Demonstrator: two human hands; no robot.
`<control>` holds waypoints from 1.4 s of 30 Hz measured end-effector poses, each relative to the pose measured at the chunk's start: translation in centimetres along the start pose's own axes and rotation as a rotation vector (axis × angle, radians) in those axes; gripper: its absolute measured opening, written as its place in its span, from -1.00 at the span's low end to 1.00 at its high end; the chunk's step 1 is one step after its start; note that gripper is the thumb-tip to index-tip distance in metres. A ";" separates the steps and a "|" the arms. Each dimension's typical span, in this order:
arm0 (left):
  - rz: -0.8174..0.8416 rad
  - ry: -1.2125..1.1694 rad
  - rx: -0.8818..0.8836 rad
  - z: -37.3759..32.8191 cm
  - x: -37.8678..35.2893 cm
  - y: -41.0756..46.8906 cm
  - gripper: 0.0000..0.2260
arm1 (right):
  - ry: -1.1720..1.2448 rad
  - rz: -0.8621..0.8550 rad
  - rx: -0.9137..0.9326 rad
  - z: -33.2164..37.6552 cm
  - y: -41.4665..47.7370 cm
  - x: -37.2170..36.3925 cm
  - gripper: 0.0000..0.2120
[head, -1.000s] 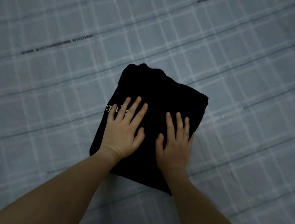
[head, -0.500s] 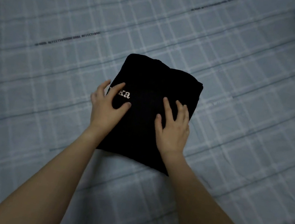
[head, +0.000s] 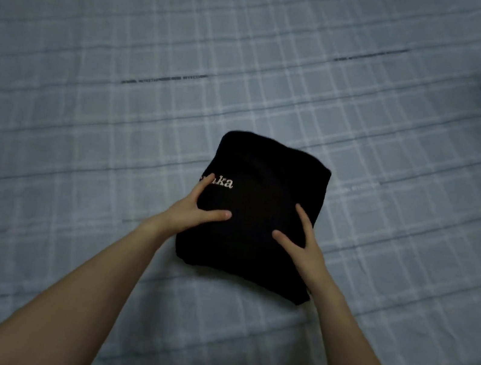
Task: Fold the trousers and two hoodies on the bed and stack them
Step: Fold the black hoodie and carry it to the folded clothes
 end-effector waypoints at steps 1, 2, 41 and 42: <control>-0.009 -0.013 0.006 0.7 -0.3 -1.7 0.01 | 0.035 0.034 -0.015 -0.2 -1.4 0.2 -0.32; -0.022 -0.024 0.015 1.2 -0.5 -3.6 0.00 | 0.050 0.057 -0.028 -0.2 -2.9 0.5 -0.33; 0.271 0.093 -0.573 -17.8 -8.5 -37.0 -0.21 | 0.401 -0.693 0.301 6.7 -47.4 14.4 -0.38; 0.283 0.101 -0.577 -18.6 -10.4 -36.9 -0.22 | 0.412 -0.714 0.297 6.1 -47.4 16.0 -0.38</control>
Point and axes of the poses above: each hand's wrist, its own y-axis towards the middle knuckle, its own x-axis out of the back of the hand, z = x × y, the point moved 7 cm from there along y, towards the middle knuckle, and after that the axes turned 7 degrees about -z, right-handed, at the moved point
